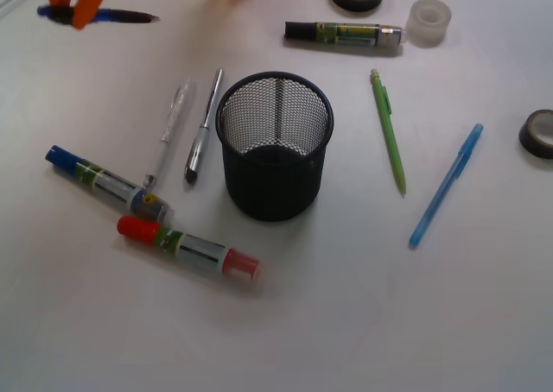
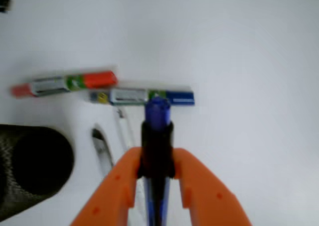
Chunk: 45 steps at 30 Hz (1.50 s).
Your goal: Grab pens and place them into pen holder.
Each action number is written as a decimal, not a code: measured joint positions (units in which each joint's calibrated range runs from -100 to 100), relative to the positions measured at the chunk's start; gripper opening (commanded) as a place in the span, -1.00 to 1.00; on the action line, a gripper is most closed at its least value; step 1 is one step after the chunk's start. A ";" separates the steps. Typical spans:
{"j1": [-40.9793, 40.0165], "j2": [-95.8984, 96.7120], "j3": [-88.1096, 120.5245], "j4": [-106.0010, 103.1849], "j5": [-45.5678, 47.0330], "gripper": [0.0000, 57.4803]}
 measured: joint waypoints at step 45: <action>-22.79 5.05 26.50 -65.92 5.86 -0.24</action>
